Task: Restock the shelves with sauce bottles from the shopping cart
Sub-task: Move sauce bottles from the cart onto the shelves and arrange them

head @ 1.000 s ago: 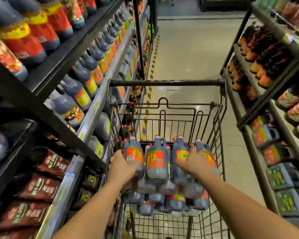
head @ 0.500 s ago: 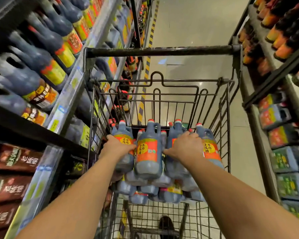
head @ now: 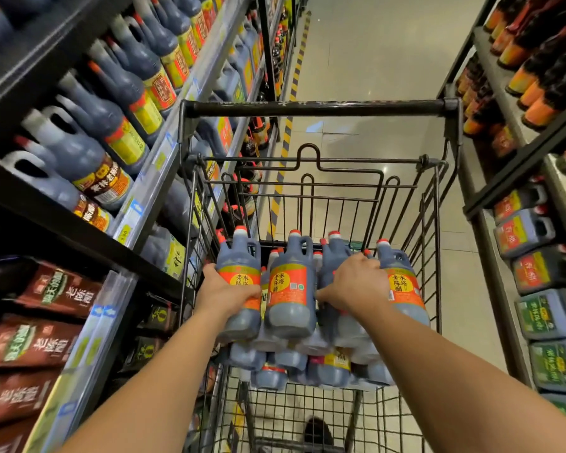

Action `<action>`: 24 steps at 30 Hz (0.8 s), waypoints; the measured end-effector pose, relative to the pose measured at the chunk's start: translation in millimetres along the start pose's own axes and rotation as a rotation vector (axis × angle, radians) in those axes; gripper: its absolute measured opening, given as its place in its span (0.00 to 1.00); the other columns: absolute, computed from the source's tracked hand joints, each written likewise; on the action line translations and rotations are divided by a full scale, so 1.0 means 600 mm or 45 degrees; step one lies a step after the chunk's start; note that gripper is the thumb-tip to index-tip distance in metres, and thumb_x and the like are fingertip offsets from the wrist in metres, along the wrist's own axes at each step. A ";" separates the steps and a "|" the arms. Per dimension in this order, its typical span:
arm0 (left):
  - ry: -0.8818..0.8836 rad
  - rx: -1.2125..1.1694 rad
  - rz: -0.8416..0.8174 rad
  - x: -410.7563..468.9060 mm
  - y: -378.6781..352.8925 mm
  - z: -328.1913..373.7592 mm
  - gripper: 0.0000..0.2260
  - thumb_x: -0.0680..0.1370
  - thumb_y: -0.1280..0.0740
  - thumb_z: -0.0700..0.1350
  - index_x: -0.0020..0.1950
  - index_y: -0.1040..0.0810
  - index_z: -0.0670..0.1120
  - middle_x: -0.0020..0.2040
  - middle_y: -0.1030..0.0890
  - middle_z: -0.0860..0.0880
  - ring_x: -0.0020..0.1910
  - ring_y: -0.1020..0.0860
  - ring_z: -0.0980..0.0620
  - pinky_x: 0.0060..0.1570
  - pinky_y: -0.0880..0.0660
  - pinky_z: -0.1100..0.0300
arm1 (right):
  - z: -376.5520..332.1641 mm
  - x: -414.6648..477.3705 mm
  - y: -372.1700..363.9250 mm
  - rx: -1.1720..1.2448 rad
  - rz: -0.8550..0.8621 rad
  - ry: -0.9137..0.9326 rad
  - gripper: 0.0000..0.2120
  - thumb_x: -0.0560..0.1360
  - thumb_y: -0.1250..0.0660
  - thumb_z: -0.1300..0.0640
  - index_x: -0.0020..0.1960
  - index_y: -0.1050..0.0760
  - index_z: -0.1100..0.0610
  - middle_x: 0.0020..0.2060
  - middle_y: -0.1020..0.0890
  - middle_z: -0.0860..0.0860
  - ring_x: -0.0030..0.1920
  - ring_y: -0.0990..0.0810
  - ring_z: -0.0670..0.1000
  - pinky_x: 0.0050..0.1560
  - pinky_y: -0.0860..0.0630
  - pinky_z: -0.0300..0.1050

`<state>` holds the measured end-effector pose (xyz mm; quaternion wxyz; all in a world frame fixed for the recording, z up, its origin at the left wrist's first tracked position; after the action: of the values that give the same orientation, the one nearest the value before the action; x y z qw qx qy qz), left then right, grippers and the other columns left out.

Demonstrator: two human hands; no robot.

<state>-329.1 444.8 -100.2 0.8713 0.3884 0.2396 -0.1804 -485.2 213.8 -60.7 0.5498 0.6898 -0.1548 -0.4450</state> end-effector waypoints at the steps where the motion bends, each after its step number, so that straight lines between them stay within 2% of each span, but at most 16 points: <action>1: -0.016 -0.034 -0.001 -0.007 0.002 -0.004 0.42 0.56 0.19 0.48 0.64 0.39 0.52 0.47 0.24 0.49 0.42 0.21 0.47 0.45 0.20 0.48 | -0.003 -0.007 -0.001 0.018 -0.011 0.005 0.47 0.64 0.30 0.32 0.68 0.38 0.64 0.59 0.28 0.59 0.59 0.27 0.59 0.53 0.26 0.49; 5: -0.095 -0.158 -0.013 -0.035 0.014 -0.016 0.47 0.56 0.19 0.47 0.69 0.42 0.54 0.47 0.24 0.52 0.42 0.21 0.50 0.41 0.21 0.52 | 0.008 -0.031 -0.013 0.219 -0.079 -0.099 0.51 0.59 0.25 0.33 0.68 0.41 0.61 0.61 0.30 0.60 0.58 0.25 0.59 0.47 0.28 0.47; 7: -0.122 -0.201 0.000 -0.051 0.024 -0.019 0.49 0.57 0.19 0.46 0.72 0.42 0.54 0.48 0.25 0.53 0.43 0.22 0.52 0.41 0.22 0.53 | 0.018 -0.041 -0.017 0.299 -0.092 -0.109 0.53 0.58 0.25 0.33 0.70 0.44 0.60 0.62 0.31 0.60 0.59 0.25 0.59 0.49 0.27 0.49; 9: -0.147 -0.246 0.002 -0.071 0.035 -0.020 0.50 0.57 0.19 0.45 0.73 0.43 0.54 0.50 0.25 0.53 0.46 0.22 0.52 0.46 0.21 0.51 | 0.026 -0.053 -0.018 0.372 -0.072 -0.099 0.54 0.58 0.25 0.34 0.71 0.46 0.59 0.62 0.30 0.60 0.61 0.27 0.61 0.53 0.26 0.51; 11: -0.189 -0.298 0.024 -0.096 0.049 -0.019 0.48 0.57 0.18 0.45 0.71 0.40 0.55 0.50 0.25 0.56 0.45 0.23 0.57 0.41 0.23 0.57 | 0.030 -0.068 -0.014 0.468 -0.034 -0.079 0.51 0.58 0.24 0.36 0.69 0.44 0.58 0.59 0.26 0.59 0.60 0.26 0.61 0.53 0.25 0.52; 13: -0.232 -0.331 0.055 -0.121 0.067 -0.018 0.44 0.58 0.18 0.44 0.68 0.39 0.57 0.50 0.25 0.57 0.43 0.24 0.61 0.33 0.29 0.64 | 0.031 -0.086 -0.009 0.561 -0.001 -0.044 0.43 0.59 0.23 0.39 0.60 0.42 0.57 0.54 0.23 0.56 0.55 0.23 0.61 0.51 0.23 0.54; 15: -0.261 -0.381 0.063 -0.147 0.083 -0.020 0.45 0.59 0.18 0.44 0.69 0.39 0.57 0.49 0.25 0.59 0.43 0.24 0.61 0.33 0.30 0.65 | 0.033 -0.107 -0.003 0.646 0.026 -0.019 0.40 0.58 0.22 0.41 0.56 0.43 0.56 0.48 0.22 0.54 0.49 0.21 0.60 0.47 0.21 0.55; 17: -0.296 -0.425 0.081 -0.169 0.101 -0.023 0.46 0.58 0.18 0.43 0.69 0.39 0.57 0.49 0.25 0.60 0.43 0.24 0.63 0.32 0.28 0.66 | 0.037 -0.130 0.004 0.737 0.075 -0.007 0.40 0.57 0.22 0.43 0.56 0.44 0.55 0.46 0.22 0.53 0.45 0.21 0.58 0.44 0.20 0.55; 20: -0.357 -0.466 0.126 -0.204 0.132 -0.025 0.44 0.57 0.18 0.43 0.67 0.37 0.59 0.48 0.26 0.62 0.41 0.25 0.66 0.31 0.29 0.69 | 0.040 -0.163 0.018 0.885 0.135 0.008 0.44 0.55 0.21 0.44 0.61 0.44 0.54 0.50 0.22 0.54 0.49 0.21 0.59 0.48 0.21 0.57; 22: -0.393 -0.487 0.128 -0.228 0.152 -0.023 0.45 0.54 0.19 0.47 0.64 0.38 0.62 0.48 0.26 0.62 0.42 0.25 0.65 0.34 0.30 0.66 | 0.036 -0.185 0.040 0.984 0.190 0.059 0.48 0.53 0.22 0.44 0.64 0.43 0.54 0.52 0.22 0.53 0.51 0.21 0.59 0.48 0.21 0.58; 24: -0.437 -0.522 0.133 -0.248 0.172 -0.021 0.46 0.50 0.20 0.50 0.63 0.39 0.64 0.49 0.25 0.61 0.44 0.24 0.64 0.34 0.28 0.66 | 0.027 -0.208 0.070 1.018 0.276 0.148 0.44 0.52 0.23 0.44 0.61 0.41 0.51 0.51 0.22 0.51 0.49 0.21 0.57 0.46 0.21 0.56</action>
<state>-403.2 538.8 36.3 0.9678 0.1793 0.0995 -0.1462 -555.9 276.9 32.7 0.2902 0.8525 -0.3557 -0.2499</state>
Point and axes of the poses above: each hand's wrist, its own x-axis towards the middle knuckle, its own y-axis out of the back of the hand, z = x × y, the point moved 8 cm from there along x, towards the middle knuckle
